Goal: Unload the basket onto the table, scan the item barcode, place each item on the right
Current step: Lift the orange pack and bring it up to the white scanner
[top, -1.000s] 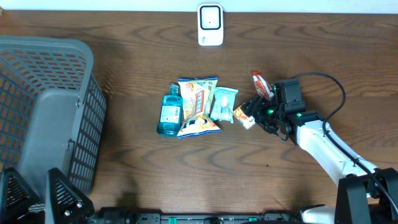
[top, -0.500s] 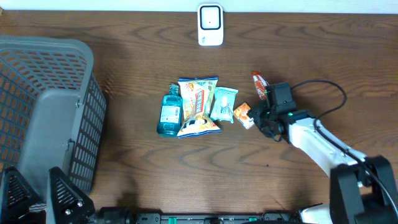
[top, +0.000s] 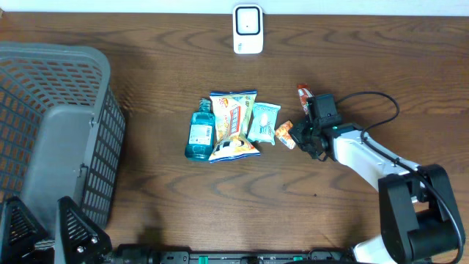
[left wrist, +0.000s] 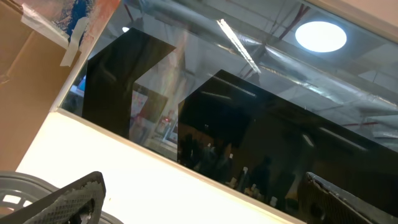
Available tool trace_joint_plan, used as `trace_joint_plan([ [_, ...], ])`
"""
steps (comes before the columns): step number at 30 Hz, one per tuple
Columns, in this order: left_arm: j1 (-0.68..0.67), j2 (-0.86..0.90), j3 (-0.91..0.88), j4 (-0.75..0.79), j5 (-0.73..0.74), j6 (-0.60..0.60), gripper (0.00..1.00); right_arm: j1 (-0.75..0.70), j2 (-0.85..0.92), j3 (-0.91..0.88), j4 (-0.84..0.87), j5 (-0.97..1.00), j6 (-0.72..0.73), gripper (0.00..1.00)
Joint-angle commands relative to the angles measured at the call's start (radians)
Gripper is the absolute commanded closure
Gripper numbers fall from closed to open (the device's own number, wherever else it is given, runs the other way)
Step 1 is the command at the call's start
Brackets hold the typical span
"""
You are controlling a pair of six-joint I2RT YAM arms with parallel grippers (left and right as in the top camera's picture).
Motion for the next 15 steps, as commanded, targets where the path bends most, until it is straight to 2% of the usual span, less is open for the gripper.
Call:
trace_joint_plan([
  [1,0.000,-0.008,0.003,0.003,-0.005,-0.010,0.02,-0.024,-0.117,-0.025,-0.032,-0.129,-0.083,0.98],
  [6,-0.015,-0.008,0.003,0.002,-0.005,-0.010,0.02,-0.073,-0.360,-0.025,-0.151,-0.265,-0.060,0.98],
  [15,-0.036,-0.008,0.003,-0.029,-0.005,-0.011,0.02,-0.124,-0.695,-0.025,-0.630,-0.602,0.183,0.98],
])
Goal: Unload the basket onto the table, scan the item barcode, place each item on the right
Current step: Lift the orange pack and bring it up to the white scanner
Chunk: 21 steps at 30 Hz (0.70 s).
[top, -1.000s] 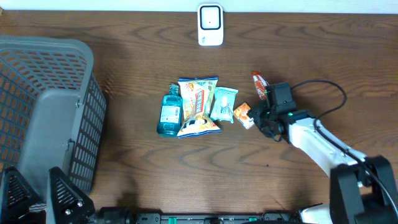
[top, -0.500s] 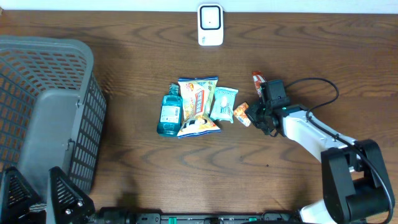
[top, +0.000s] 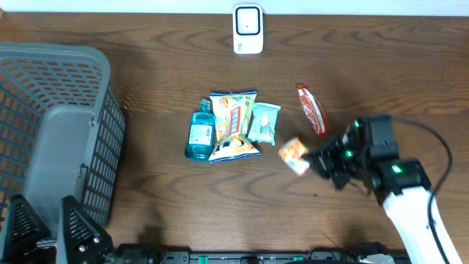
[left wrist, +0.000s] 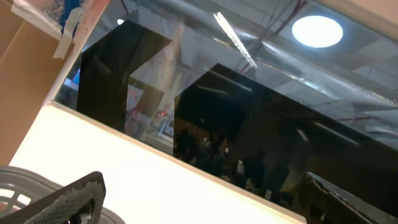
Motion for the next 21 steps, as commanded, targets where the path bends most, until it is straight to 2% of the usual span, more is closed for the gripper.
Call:
trace_joint_plan([
  [1,-0.005,-0.008,0.003,-0.014,-0.005,-0.022,0.02,-0.007,-0.072,-0.002,-0.066,-0.193,0.113,0.98],
  [7,-0.005,-0.008,0.003,-0.046,-0.005,-0.197,0.02,-0.006,-0.154,-0.002,-0.092,-0.320,0.119,0.99],
  [13,-0.005,-0.008,0.003,-0.058,-0.005,-0.211,0.02,-0.006,-0.171,-0.002,-0.090,-0.299,0.051,0.99],
  [15,-0.005,-0.008,0.003,-0.064,-0.005,-0.212,0.02,-0.006,-0.171,-0.002,-0.072,-0.231,0.048,0.99],
  [21,-0.005,-0.008,-0.003,-0.083,-0.005,-0.212,0.02,0.062,-0.153,-0.002,0.144,0.175,0.045,0.99],
])
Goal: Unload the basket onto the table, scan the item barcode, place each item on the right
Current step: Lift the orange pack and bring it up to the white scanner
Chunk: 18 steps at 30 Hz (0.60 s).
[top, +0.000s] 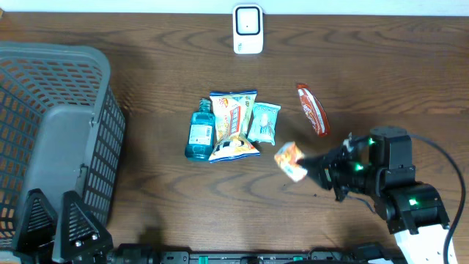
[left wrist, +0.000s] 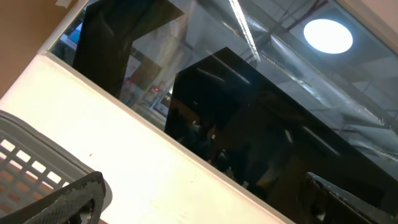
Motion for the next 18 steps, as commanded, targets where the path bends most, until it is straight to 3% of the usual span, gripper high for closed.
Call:
trace_joint_plan([
  [1,-0.004,-0.008,-0.006,0.001,-0.005,-0.007,0.02,0.059,0.019,-0.002,0.099,0.309,-0.032,0.99],
  [9,-0.004,-0.008,-0.056,-0.018,-0.005,-0.010,0.02,0.244,0.263,-0.002,0.568,0.844,-0.393,0.99],
  [13,-0.004,-0.008,-0.072,-0.018,-0.005,-0.010,0.02,0.282,0.484,-0.002,0.937,0.883,-0.652,0.99],
  [18,-0.004,-0.008,-0.080,-0.018,-0.006,-0.009,0.02,0.283,0.796,0.000,1.477,0.903,-0.866,0.99],
])
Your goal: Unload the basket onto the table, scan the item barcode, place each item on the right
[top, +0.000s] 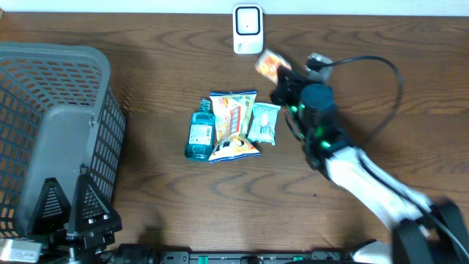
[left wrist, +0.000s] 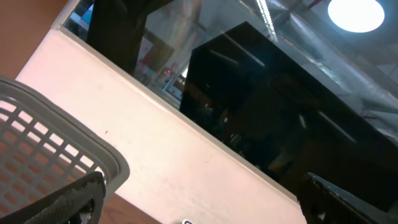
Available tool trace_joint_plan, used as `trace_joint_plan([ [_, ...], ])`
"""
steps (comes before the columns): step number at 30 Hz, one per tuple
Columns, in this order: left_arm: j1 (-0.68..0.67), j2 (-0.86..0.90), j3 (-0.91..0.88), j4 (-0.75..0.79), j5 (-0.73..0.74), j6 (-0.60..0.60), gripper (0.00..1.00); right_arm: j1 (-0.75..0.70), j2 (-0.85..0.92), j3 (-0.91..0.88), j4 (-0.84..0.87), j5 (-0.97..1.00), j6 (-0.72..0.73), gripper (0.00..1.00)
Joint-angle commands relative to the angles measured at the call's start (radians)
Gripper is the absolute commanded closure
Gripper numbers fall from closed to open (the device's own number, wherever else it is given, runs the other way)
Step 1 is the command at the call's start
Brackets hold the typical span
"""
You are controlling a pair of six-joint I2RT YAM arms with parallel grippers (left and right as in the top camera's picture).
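In the overhead view my right gripper (top: 279, 75) is shut on a small orange snack packet (top: 269, 65) and holds it just right of the white barcode scanner (top: 248, 29) at the table's back edge. The right arm reaches in from the lower right, its cable looping behind it. My left gripper (top: 70, 207) is at the bottom left beside the basket, its fingers (left wrist: 69, 200) wide apart with nothing between them. The left wrist view looks up at a wall and dark windows.
A large grey mesh basket (top: 29, 81) fills the left side; its rim (left wrist: 62, 140) shows in the left wrist view. At the table's middle lie a blue bottle (top: 199, 130), a yellow chip bag (top: 233, 125) and a teal packet (top: 264, 122).
My right gripper, still holding the orange packet, has moved from the lower right of the table up to the back, beside the scanner. The left wrist view has tilted down, showing more basket.
My right gripper was down at the orange packet next to the teal packet. Then it held the packet lifted off to the right of the pile, and a red packet lay uncovered behind. Now the packet is by the scanner and the arm covers the red packet's spot.
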Motion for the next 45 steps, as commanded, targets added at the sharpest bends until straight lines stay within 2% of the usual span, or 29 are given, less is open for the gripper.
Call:
trace_joint_plan([
  [1,-0.004,-0.008,-0.003,0.005,-0.005,-0.005,0.02,-0.001,0.194,0.001,0.258,0.099,-0.286,0.99],
  [3,-0.004,-0.008,-0.010,0.004,-0.005,-0.005,0.02,-0.005,0.323,0.028,0.471,0.110,-0.392,0.99],
  [6,-0.004,-0.008,-0.024,-0.003,-0.005,-0.005,0.02,-0.008,0.478,0.134,0.579,0.110,-0.484,0.99],
  [12,-0.004,-0.008,-0.083,0.003,-0.005,0.027,0.02,-0.010,0.684,0.497,0.392,0.110,-0.629,0.99],
  [17,-0.004,-0.008,-0.119,0.013,-0.005,0.134,0.02,-0.033,0.815,0.794,0.191,0.109,-0.634,0.99],
  [24,-0.004,-0.008,-0.128,0.011,-0.005,0.139,0.02,-0.054,0.970,1.000,0.108,0.106,-0.627,0.99],
  [33,-0.004,-0.008,-0.136,0.011,-0.005,0.138,0.02,-0.054,0.969,1.013,0.105,0.039,-0.563,0.99],
  [38,-0.004,-0.008,-0.136,0.073,-0.005,0.143,0.02,-0.054,0.877,1.012,0.074,0.045,-0.517,0.99],
  [41,-0.004,-0.008,-0.136,0.100,0.039,0.153,0.02,-0.055,0.758,1.012,-0.063,0.092,-0.518,0.99],
  [45,-0.004,-0.008,-0.136,0.167,0.199,0.278,0.02,-0.079,0.584,1.012,-0.339,0.291,-0.538,0.99],
])
